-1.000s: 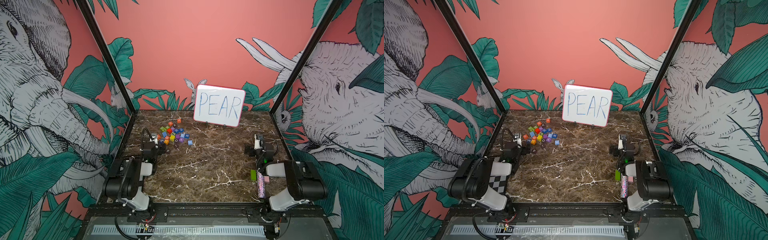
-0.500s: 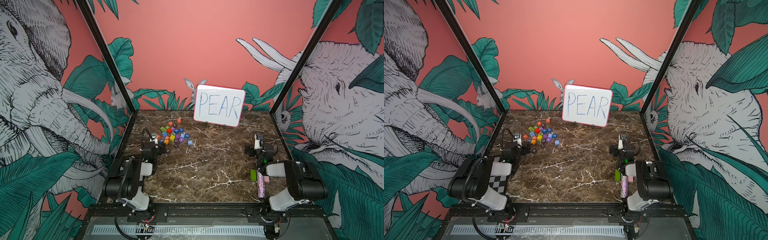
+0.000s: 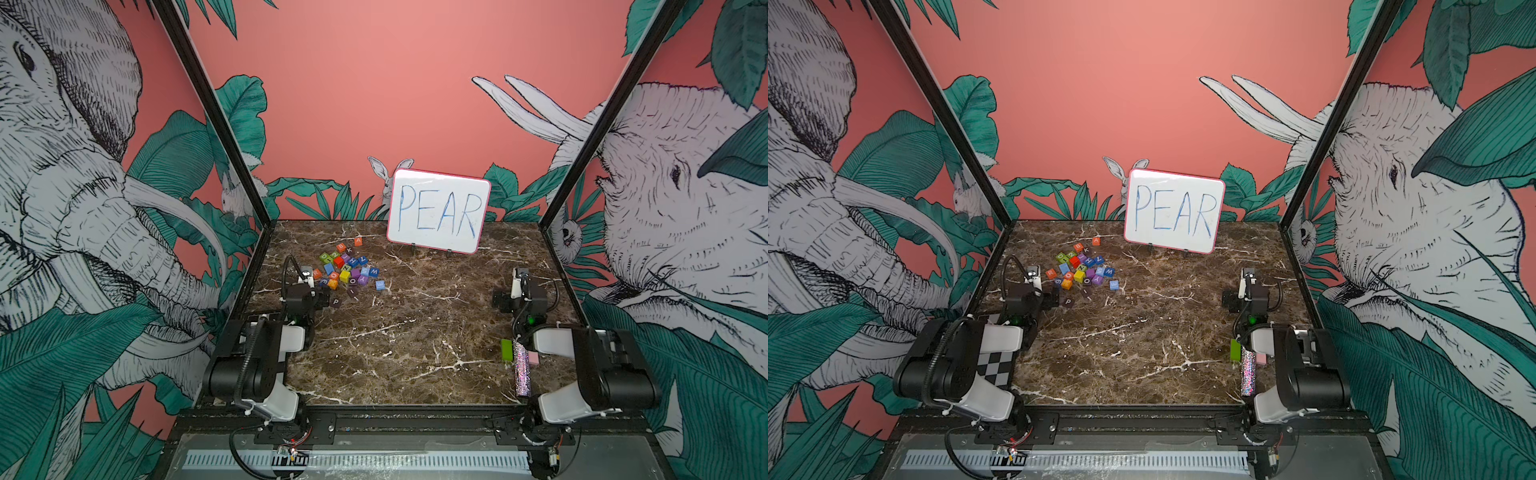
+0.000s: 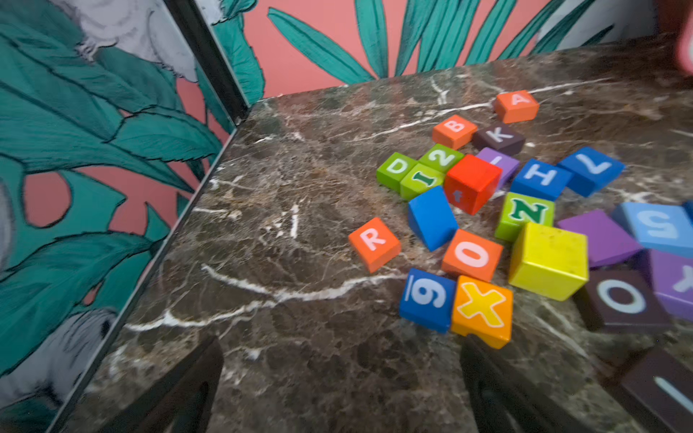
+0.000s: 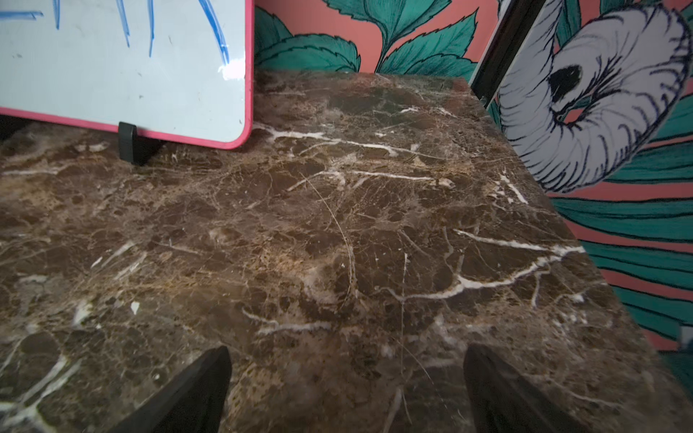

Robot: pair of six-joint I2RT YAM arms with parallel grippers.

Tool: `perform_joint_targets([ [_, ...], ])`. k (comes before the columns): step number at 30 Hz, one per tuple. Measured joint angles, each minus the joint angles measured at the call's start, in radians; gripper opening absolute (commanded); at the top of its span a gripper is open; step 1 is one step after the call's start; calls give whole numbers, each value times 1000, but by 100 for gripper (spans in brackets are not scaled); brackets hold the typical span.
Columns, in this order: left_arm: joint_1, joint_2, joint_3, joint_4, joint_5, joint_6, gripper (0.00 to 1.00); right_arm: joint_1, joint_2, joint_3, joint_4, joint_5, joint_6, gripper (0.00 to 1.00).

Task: Spell the uppercase word “pear” with letter blocks
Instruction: Pick up the letter block from the center of the board.

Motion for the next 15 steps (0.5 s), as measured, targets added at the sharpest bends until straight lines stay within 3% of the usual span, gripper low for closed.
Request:
perform_joint_targets([
  [6,-53,-136,197,-345,-140,-97,100,139,-129,214,-229,34,57,99],
  [10,-98,-217,262,-530,-193,-187,100,285,-103,305,-356,25,89,99],
  [15,-139,-260,332,-780,-182,-318,99,465,-25,377,-483,-1,83,99],
])
